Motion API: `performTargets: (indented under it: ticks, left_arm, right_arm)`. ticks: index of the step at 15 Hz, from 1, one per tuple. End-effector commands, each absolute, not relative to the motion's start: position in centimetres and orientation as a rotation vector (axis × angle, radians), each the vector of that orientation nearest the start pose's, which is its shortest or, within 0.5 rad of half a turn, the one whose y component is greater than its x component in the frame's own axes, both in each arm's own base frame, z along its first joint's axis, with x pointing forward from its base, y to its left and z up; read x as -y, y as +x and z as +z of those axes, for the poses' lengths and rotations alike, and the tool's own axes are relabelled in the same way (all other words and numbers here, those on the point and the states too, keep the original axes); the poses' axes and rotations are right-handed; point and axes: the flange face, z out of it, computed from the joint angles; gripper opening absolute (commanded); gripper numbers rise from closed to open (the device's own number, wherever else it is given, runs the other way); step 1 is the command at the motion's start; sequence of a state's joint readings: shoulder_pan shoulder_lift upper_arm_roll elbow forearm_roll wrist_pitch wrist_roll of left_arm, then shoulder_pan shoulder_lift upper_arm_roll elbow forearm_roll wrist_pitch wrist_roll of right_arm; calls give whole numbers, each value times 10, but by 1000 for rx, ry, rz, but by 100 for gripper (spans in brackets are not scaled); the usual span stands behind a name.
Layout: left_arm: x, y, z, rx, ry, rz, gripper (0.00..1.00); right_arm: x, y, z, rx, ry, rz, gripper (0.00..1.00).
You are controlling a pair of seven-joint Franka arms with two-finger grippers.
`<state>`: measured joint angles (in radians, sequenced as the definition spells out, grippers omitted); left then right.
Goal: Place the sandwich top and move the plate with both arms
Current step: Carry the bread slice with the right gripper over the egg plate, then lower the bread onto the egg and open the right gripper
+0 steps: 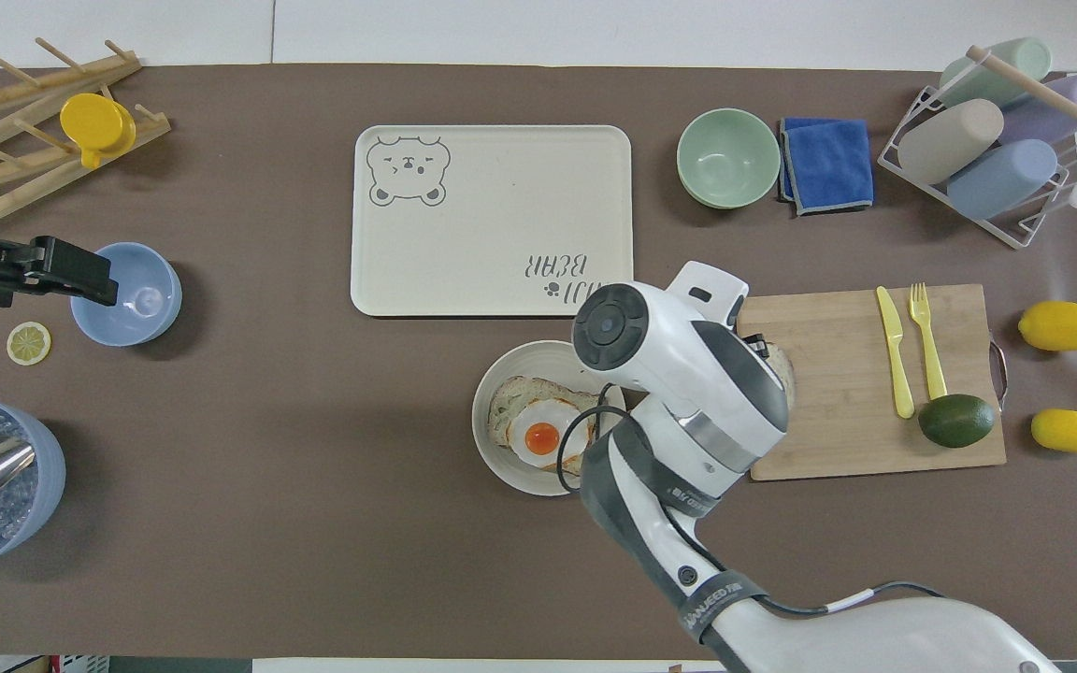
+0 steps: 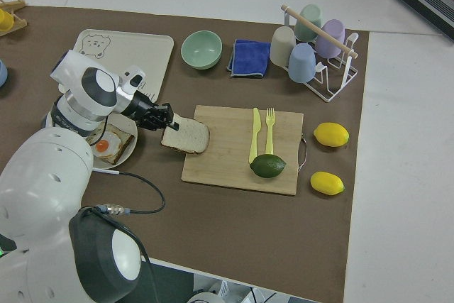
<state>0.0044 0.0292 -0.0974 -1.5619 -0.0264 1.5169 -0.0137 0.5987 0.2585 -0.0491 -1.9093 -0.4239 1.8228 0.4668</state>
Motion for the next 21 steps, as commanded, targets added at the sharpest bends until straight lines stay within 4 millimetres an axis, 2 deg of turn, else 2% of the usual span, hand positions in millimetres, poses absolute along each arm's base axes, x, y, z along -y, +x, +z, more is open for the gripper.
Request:
performTargets:
  ticks: [1,2,4,6,9,13,18,21]
  left_arm:
    - [52,550,612,-140,-3145,109,100]
    - [52,551,611,-141,-3147,110,100]
    - [52,551,611,-141,-3147,110,100]
    - [52,550,611,-143,-3145,112,100]
    - [51,550,611,-138,-3145,117,100]
    - [50,549,610,-136,-3145,126,100]
    - [50,547,609,-133,-3146,119,100]
    - [45,547,608,-123,-3145,119,100]
  right_arm:
    - [-362,494,383,-438,2635,-110,0]
    - [-381,488,389,-464,2650,-89,0]
    - [-392,482,390,-474,2649,-74,0]
    - [-414,461,387,-501,2641,-61,0]
    - [-441,443,365,-495,2627,-33,0]
    - [-454,445,363,-483,2707,36,0]
    - [-461,438,360,-504,2716,49,0]
    - [-465,441,356,-511,2737,75,0]
